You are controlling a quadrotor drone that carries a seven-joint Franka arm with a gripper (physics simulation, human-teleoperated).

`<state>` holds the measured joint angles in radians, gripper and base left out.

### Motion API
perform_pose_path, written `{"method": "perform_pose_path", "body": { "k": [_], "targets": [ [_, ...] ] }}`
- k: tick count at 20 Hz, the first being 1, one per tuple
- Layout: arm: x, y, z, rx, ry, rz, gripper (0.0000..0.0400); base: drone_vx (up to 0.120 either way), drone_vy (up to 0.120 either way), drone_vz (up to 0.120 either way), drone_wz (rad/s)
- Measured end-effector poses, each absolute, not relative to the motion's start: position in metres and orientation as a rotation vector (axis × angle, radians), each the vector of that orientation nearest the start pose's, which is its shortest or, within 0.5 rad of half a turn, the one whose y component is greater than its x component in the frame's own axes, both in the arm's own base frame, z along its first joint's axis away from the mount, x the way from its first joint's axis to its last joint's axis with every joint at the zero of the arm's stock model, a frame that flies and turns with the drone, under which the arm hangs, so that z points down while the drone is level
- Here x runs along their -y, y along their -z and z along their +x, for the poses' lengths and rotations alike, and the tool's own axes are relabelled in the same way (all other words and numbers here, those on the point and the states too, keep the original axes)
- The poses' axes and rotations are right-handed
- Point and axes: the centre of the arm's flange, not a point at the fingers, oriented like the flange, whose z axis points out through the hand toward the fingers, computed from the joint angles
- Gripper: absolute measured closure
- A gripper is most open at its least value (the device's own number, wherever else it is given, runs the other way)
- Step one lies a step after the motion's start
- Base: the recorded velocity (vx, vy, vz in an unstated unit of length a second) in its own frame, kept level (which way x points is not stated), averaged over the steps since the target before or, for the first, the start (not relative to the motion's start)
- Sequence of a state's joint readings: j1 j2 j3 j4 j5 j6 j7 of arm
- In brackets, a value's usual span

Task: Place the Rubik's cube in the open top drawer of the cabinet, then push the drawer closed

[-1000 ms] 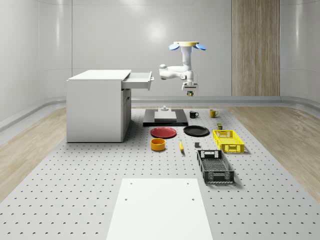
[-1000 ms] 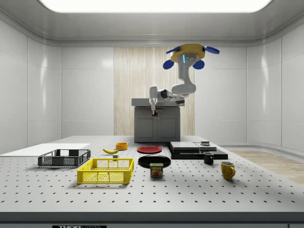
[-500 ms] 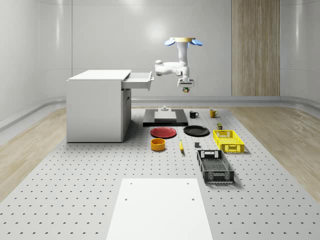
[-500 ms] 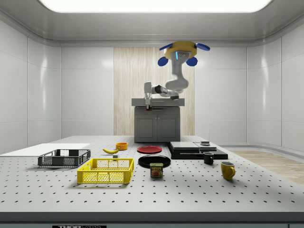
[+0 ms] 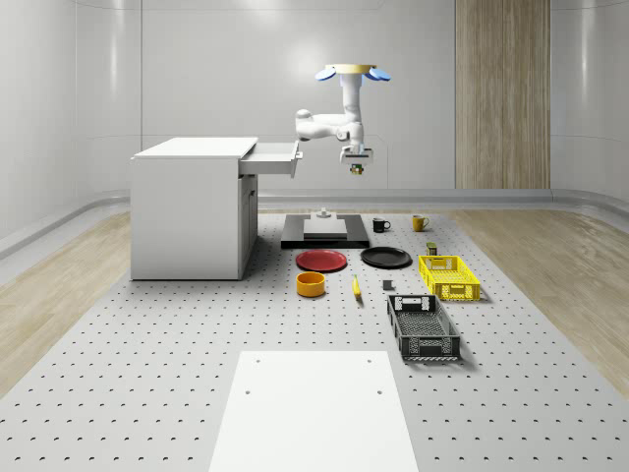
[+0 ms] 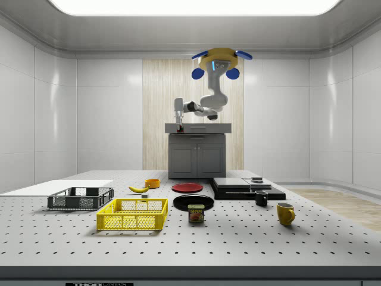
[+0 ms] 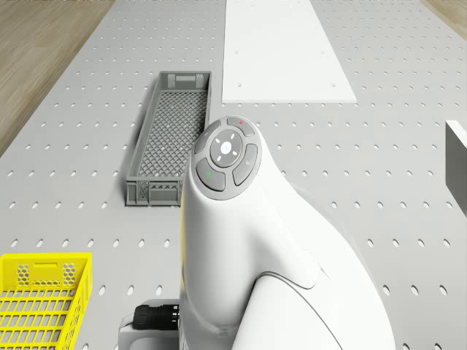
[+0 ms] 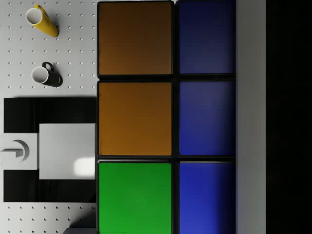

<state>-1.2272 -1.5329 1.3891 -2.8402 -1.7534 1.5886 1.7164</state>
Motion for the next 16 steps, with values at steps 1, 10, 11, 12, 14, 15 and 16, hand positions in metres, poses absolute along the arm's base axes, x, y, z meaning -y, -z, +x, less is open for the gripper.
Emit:
{"method": "perform_pose_path", "body": {
  "k": [1,10,11,12,14,15,16],
  "targets": [
    [0.0060,-0.4887,0.3167,0.002,-0.785,0.001,0.0075,0.120,-0.120,0.120,0.000],
    [0.0060,-0.4887,0.3168,0.002,-0.786,0.001,0.0075,0.040,-0.120,0.120,0.000],
    [0.0060,-0.4887,0.3168,0.002,-0.786,0.001,0.0075,0.000,-0.120,0.120,0.000],
    [0.0060,-0.4887,0.3168,0.002,-0.786,0.001,0.0075,0.000,-0.120,0.120,0.000],
    [0.0060,-0.4887,0.3168,0.002,-0.786,0.001,0.0075,0.000,-0.120,0.120,0.000],
    [0.0060,-0.4887,0.3168,0.002,-0.786,0.001,0.0075,0.000,-0.120,0.120,0.000],
    [0.0060,-0.4887,0.3168,0.002,-0.786,0.001,0.0075,0.000,-0.120,0.120,0.000]
  ]
}}
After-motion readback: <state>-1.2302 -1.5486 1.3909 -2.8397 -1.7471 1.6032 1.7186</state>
